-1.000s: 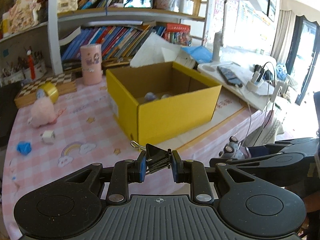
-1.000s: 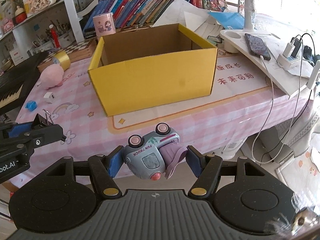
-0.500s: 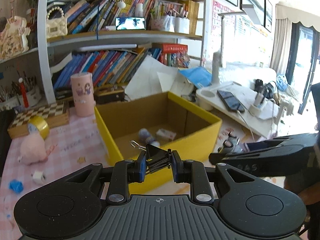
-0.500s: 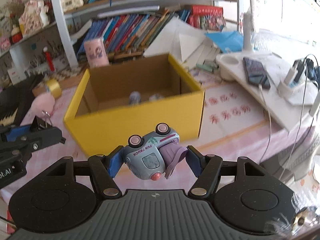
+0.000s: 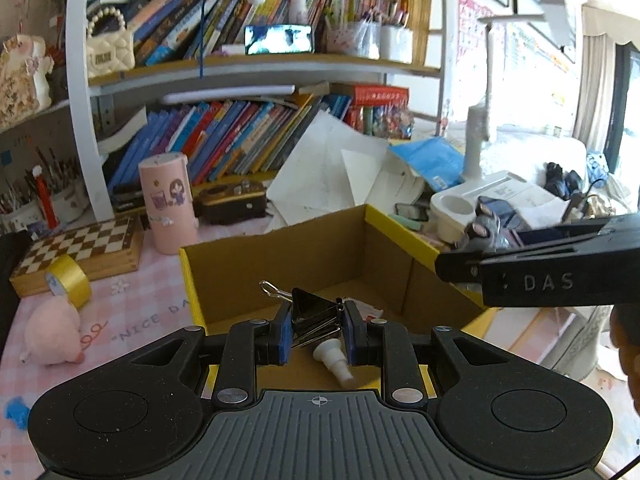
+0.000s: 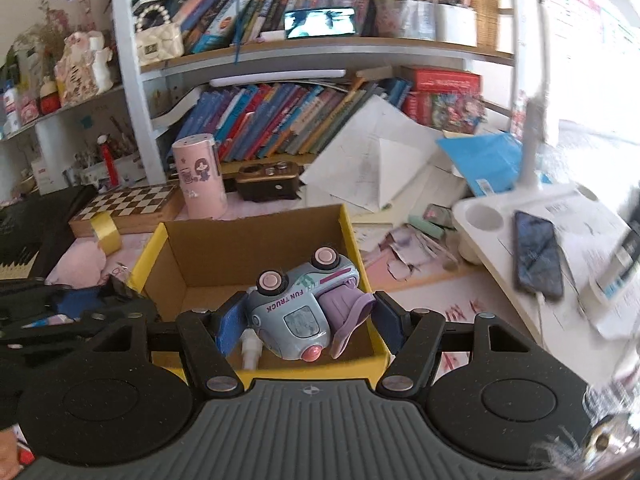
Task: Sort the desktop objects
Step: 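Lower both tools into the yellow box and open them, releasing truck and clip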
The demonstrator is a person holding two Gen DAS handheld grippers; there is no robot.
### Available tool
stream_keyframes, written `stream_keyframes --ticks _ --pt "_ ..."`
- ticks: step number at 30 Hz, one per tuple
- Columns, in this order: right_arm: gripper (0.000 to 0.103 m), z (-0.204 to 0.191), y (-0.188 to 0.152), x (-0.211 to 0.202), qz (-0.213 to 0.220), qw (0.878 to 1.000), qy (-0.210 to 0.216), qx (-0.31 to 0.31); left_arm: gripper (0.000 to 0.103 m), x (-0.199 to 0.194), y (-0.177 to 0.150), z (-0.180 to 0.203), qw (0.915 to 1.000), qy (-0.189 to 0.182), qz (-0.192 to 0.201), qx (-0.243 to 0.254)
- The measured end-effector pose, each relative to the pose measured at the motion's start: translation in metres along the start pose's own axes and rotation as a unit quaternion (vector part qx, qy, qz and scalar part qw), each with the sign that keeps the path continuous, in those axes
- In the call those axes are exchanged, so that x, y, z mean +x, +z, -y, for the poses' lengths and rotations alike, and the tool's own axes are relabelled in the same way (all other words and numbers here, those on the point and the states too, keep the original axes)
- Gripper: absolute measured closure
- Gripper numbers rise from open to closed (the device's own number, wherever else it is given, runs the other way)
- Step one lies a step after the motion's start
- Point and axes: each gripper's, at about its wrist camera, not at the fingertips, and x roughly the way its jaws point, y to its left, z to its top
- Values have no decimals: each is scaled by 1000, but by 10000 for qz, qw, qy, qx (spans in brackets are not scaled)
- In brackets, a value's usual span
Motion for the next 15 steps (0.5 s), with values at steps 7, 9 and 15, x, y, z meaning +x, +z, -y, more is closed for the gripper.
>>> stream_keyframes --ticks 7,9,15 --pt "39 0 14 40 -193 9980 294 -523 80 40 0 1 9992 144 -378 -61" --pt "39 -1 15 53 -313 9965 373 -679 80 50 -1 2 9985 152 -512 -71" --pt "39 -8 16 89 -634 9888 570 -1223 80 72 -11 -3 9947 131 -942 -388"
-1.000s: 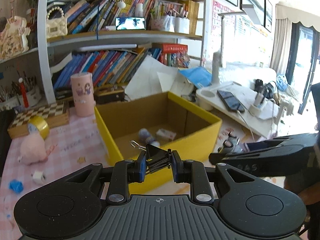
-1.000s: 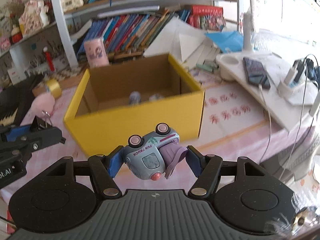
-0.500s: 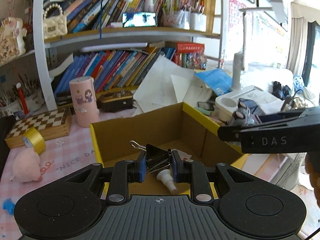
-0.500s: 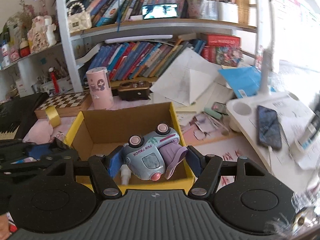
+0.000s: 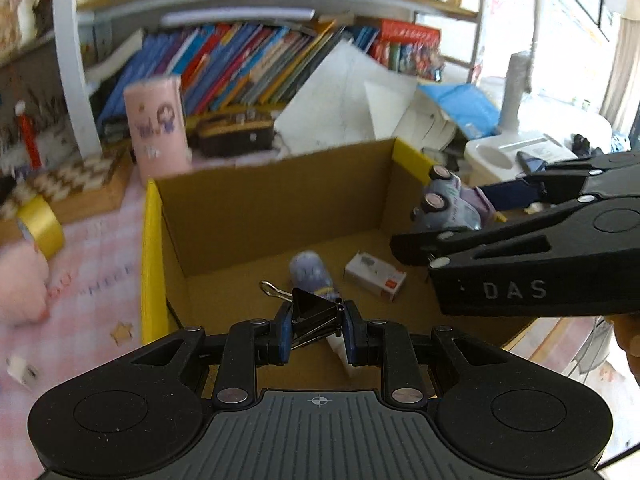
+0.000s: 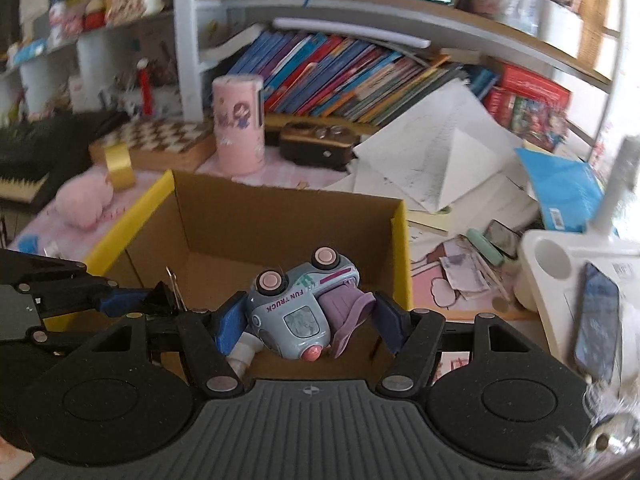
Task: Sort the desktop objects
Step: 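Lower both tools into the yellow box and open them, releasing truck and clip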
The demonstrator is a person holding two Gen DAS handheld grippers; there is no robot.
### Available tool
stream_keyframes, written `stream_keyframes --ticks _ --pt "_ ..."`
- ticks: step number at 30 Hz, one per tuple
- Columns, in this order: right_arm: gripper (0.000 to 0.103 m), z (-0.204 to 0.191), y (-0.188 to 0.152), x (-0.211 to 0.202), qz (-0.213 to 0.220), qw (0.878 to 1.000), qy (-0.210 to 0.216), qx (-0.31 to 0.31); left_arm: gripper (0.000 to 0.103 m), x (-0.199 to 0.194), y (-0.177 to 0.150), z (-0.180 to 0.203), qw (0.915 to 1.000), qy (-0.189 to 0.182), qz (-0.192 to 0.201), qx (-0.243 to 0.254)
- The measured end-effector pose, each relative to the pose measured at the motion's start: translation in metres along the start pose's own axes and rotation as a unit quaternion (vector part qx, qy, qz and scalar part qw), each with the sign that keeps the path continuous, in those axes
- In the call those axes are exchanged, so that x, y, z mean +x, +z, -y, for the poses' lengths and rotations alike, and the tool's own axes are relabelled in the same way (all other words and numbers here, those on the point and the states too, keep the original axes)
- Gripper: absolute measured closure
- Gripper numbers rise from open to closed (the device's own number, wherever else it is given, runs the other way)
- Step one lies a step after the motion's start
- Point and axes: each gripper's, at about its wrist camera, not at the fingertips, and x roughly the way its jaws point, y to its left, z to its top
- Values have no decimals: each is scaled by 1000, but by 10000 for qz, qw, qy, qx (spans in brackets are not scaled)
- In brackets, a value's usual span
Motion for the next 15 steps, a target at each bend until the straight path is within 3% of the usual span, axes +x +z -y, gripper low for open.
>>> stream_keyframes --ticks 5,9,15 --pt "39 -1 5 29 -329 9984 220 -412 80 7 -3 -1 9998 21 -161 -110" --pt "38 1 7 56 -849 9939 456 -542 79 10 -1 -2 9995 7 -258 -169" --pt "39 -8 11 73 -1111 9844 457 -1284 78 11 -1 0 9996 45 -259 -137"
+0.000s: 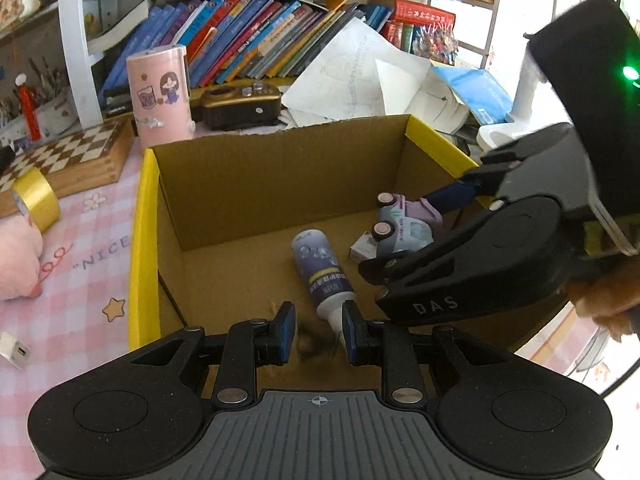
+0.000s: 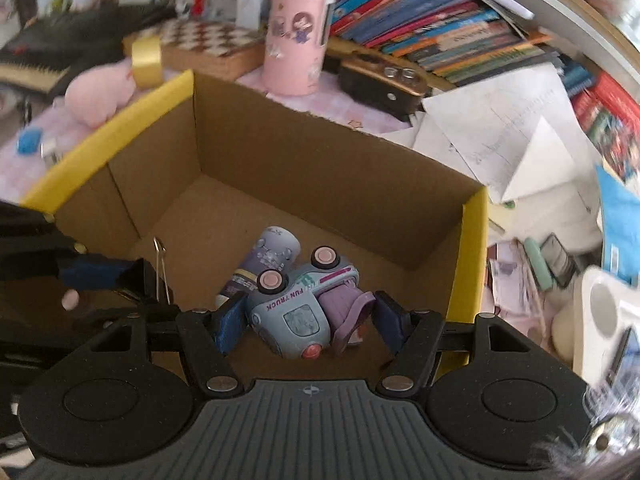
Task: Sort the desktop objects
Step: 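Lower both tools into the yellow box and open them, releasing truck and clip, then lift both open tools out of the yellow box and back away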
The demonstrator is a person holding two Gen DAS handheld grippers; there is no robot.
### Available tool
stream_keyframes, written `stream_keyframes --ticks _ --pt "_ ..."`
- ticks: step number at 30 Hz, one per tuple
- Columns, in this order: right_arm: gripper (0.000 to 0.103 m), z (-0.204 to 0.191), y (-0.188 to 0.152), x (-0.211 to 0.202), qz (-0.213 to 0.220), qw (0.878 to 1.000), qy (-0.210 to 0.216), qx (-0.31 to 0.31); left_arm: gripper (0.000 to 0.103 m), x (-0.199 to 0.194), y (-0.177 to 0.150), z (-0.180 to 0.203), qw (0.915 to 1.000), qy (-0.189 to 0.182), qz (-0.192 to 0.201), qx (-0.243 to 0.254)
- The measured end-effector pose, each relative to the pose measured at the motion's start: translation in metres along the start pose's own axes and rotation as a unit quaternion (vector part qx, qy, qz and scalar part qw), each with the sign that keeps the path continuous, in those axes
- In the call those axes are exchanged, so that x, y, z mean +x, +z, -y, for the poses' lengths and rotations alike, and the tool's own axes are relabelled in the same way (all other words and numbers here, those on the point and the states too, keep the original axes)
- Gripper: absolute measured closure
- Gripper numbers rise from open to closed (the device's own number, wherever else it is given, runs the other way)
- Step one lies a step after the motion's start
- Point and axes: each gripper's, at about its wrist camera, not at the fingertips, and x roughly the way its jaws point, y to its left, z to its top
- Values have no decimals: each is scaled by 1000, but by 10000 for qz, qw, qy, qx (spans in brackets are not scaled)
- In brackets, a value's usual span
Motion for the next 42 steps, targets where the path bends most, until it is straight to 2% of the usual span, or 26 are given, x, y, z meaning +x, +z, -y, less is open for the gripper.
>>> stream_keyframes --ticks 8,12,14,18,19,21,27,33,42 --pt "38 0 6 13 -151 9984 81 -534 72 -2 0 -1 9999 109 36 -29" --pt "39 -2 6 14 -178 9981 79 -591 69 -3 -1 1 9998 161 72 -22" --pt "36 -1 7 12 -132 9986 55 -517 65 -6 0 1 9998 151 105 -20" --pt "34 6 6 4 -7 9996 -34 -283 49 -16 1 5 9996 121 234 86" --pt "34 8 6 0 58 9998 -44 -188 43 -18 1 6 9995 149 271 106" --pt "34 13 5 -11 224 9997 -38 27 38 -26 2 7 9990 201 379 108" --pt "34 20 -7 -52 941 9932 -276 624 35 -52 -2 3 9968 385 694 -69" --pt "34 14 -25 -87 1604 9773 -659 1219 32 -76 -12 -3 9942 528 878 -313" --pt "34 -9 -63 -122 2001 9544 -1105 1920 27 -103 -31 -8 9909 729 1096 -285"
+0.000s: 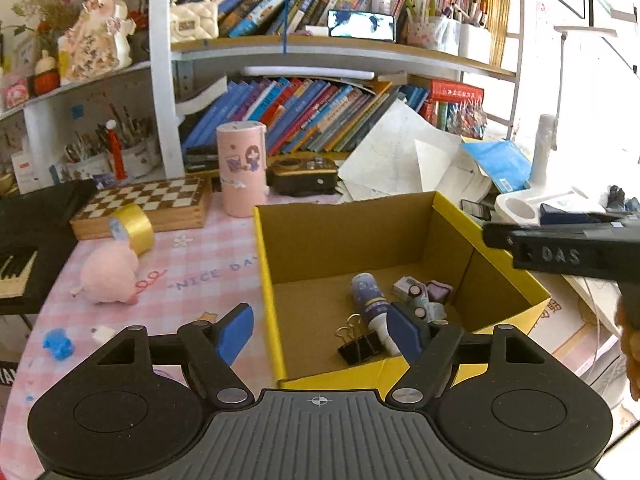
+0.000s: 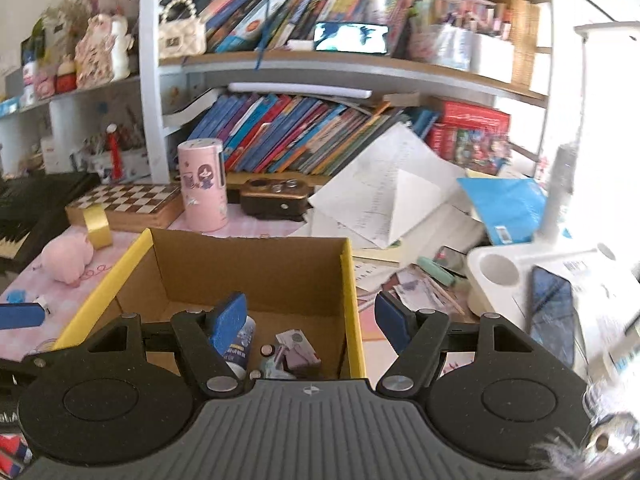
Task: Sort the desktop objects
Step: 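Lift both open tools out of the yellow box and back away, then move both tools toward the white charger plug and blue object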
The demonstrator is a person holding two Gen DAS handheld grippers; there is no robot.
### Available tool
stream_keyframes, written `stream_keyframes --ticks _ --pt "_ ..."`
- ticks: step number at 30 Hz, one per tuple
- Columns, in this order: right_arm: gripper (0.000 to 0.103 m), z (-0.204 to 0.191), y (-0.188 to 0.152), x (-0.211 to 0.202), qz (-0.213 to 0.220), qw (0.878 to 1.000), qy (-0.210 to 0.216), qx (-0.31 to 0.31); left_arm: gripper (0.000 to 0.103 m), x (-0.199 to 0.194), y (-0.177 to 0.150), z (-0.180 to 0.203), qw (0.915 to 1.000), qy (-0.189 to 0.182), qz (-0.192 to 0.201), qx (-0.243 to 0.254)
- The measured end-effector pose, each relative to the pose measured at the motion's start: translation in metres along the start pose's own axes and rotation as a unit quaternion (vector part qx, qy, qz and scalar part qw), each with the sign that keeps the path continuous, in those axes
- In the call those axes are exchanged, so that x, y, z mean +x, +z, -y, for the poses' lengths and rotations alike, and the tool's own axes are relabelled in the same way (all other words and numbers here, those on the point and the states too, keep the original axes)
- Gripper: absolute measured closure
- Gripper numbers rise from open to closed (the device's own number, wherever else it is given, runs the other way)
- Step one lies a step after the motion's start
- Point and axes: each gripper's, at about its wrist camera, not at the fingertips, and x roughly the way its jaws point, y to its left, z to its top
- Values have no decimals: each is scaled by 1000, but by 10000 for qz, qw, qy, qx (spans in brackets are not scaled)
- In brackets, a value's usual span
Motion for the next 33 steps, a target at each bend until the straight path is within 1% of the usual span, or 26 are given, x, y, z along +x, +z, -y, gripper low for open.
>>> stream_keyframes --ticks 5,11,19,24,26,33 --pt "34 -9 -19 -19 -1 9998 -175 96 27 -10 -11 -10 10000 15 -11 -45" --pt "34 -25 -38 -34 -226 9992 -267 198 26 -17 -26 -22 9998 -93 -153 -72" --pt "34 -57 -63 -53 -546 9975 -312 316 25 -30 -48 -37 9987 -321 -395 -67" --pt "34 -81 -79 -66 -686 9962 -435 325 25 -37 -68 -57 9966 -212 -751 -274" --pt "34 -91 -84 -71 -721 9959 -441 332 25 -42 -75 -67 9959 -149 -833 -334" --pt "34 -121 -98 -86 -1002 9932 -314 497 25 -67 -88 -87 9963 -151 -801 -277"
